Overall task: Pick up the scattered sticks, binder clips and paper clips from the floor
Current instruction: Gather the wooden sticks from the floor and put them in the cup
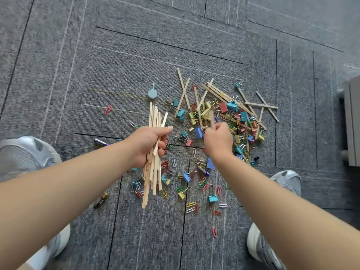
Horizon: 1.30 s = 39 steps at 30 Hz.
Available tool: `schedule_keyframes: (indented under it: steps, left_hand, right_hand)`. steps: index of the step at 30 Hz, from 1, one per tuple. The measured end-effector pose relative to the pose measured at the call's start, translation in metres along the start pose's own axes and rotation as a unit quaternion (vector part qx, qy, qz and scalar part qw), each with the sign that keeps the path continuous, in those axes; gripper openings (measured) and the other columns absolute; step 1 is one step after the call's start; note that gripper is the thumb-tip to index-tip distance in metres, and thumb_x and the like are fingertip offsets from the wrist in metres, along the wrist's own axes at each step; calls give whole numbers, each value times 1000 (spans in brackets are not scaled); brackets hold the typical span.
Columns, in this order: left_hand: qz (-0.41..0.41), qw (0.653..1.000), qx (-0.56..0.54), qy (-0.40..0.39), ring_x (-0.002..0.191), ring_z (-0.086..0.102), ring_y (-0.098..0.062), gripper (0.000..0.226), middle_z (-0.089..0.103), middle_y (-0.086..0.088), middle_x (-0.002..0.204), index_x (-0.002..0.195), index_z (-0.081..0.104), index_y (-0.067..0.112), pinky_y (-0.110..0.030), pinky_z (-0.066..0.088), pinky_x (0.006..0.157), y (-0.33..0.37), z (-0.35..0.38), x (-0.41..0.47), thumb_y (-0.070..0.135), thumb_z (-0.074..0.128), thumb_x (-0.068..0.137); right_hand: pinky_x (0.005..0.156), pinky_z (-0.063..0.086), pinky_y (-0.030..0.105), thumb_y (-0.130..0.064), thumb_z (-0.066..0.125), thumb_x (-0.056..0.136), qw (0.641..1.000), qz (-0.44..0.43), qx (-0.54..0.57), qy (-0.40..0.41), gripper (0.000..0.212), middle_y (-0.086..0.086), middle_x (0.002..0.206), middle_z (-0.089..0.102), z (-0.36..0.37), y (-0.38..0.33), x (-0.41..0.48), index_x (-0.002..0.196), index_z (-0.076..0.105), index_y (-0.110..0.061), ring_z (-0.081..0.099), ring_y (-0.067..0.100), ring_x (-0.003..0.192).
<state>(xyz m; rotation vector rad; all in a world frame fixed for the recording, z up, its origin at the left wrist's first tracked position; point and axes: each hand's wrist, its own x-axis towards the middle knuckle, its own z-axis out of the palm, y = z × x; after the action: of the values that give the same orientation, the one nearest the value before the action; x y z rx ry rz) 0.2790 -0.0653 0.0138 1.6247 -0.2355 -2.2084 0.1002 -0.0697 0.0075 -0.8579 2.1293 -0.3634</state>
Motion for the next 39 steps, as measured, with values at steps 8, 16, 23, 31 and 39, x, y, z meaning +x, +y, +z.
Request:
schedule_keyframes:
  steps: [8,16,23,31,39]
  left_hand:
    - [30,999,1,15,38,38,-4,22,41,2,60,79,49,11,-16,36,33,17,-5,12,21,67,87]
    - [29,999,15,37,37,40,-4,22,45,5,52,88,50,9,-17,37,33,24,-5,14,20,68,86]
    - [25,999,-11,19,37,39,-4,22,42,3,58,81,49,9,-16,36,33,20,-7,7,20,67,87]
    - [19,998,-46,31,36,37,-5,22,40,3,54,81,47,9,-17,36,32,21,-47,-3,19,66,87]
    - [31,997,-54,41,36,38,-5,22,43,4,52,78,48,10,-16,37,33,36,-67,1,21,64,88]
  right_hand:
    - [64,40,29,-29,54,93,987,-30,-154,33,26,9,101,61,41,-50,79,106,53,-6,58,27,85]
    - [56,44,31,-17,45,94,984,-94,-148,16,16,4,81,57,11,-33,64,82,55,-11,55,21,72]
    - [50,31,28,-19,38,93,992,-66,-97,44,26,4,70,51,-5,-46,61,71,47,-12,41,15,56]
    - [57,43,32,-11,38,93,981,-65,-179,-20,25,13,95,59,62,-96,83,112,49,1,56,23,75]
    - [89,48,41,-13,43,95,956,-57,-288,0,30,18,119,58,81,-78,99,122,41,0,57,35,110]
